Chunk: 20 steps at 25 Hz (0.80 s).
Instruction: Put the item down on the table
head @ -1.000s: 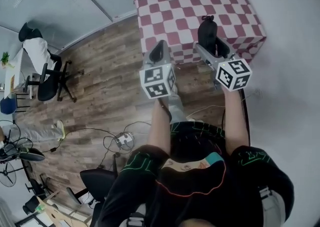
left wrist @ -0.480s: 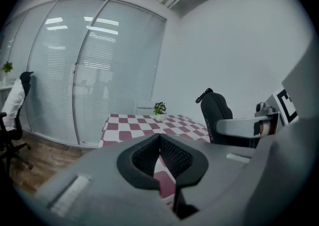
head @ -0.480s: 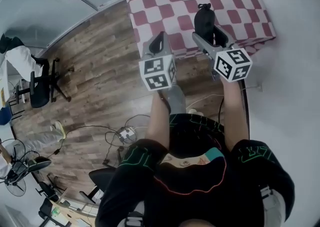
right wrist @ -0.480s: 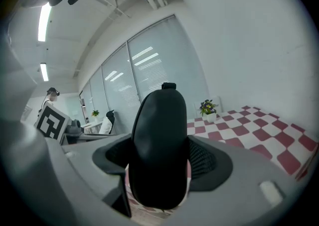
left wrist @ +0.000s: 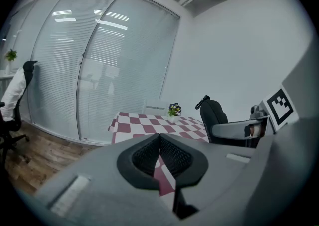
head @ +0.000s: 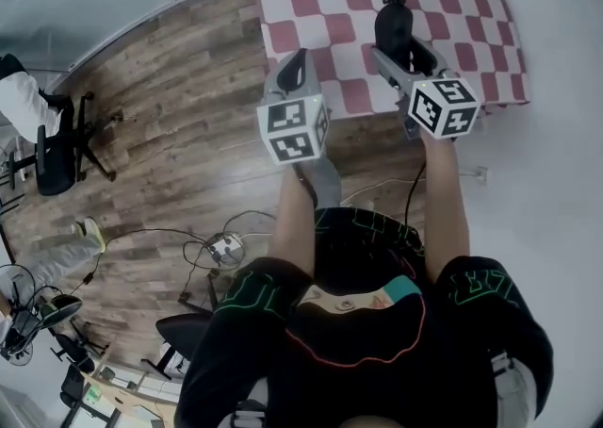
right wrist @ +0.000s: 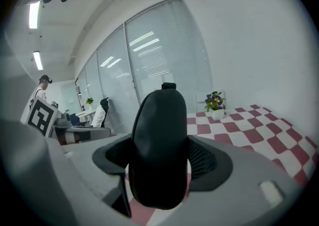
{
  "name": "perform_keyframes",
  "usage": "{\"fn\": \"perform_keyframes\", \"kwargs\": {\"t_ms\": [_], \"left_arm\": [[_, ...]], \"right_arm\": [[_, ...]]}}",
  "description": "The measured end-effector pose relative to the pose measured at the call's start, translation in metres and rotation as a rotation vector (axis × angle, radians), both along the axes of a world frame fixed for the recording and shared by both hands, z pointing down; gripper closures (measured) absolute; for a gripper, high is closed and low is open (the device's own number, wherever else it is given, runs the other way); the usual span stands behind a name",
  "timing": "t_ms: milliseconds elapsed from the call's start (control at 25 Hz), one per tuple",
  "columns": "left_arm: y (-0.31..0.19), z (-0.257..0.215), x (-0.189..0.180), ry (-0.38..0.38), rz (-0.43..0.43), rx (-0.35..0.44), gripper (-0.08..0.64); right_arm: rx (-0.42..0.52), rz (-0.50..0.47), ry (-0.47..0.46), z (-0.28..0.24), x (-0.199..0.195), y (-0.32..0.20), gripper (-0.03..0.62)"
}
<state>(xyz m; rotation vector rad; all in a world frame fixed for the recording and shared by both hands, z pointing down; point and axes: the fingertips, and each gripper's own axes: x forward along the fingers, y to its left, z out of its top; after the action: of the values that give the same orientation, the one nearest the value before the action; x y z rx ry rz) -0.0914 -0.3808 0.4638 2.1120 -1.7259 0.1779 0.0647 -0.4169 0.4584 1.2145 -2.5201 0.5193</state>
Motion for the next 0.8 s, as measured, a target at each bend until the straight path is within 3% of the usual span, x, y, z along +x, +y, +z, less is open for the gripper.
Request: {"fn": "perform_keyframes", "kwargs": {"t_ms": [240, 800], "left_arm": [[-0.025, 0.008, -0.019, 0.036, 0.005, -0.008, 0.551], [-0.066, 0.036, 0.006, 0.079, 0.025, -0.054, 0.551]], "right_arm": [[-0.03, -0.019, 0.12, 0.022, -0.016, -0.036, 0.255], [-0.176, -0.1, 0.362, 0.099, -0.011, -0.078, 0.255]]}}
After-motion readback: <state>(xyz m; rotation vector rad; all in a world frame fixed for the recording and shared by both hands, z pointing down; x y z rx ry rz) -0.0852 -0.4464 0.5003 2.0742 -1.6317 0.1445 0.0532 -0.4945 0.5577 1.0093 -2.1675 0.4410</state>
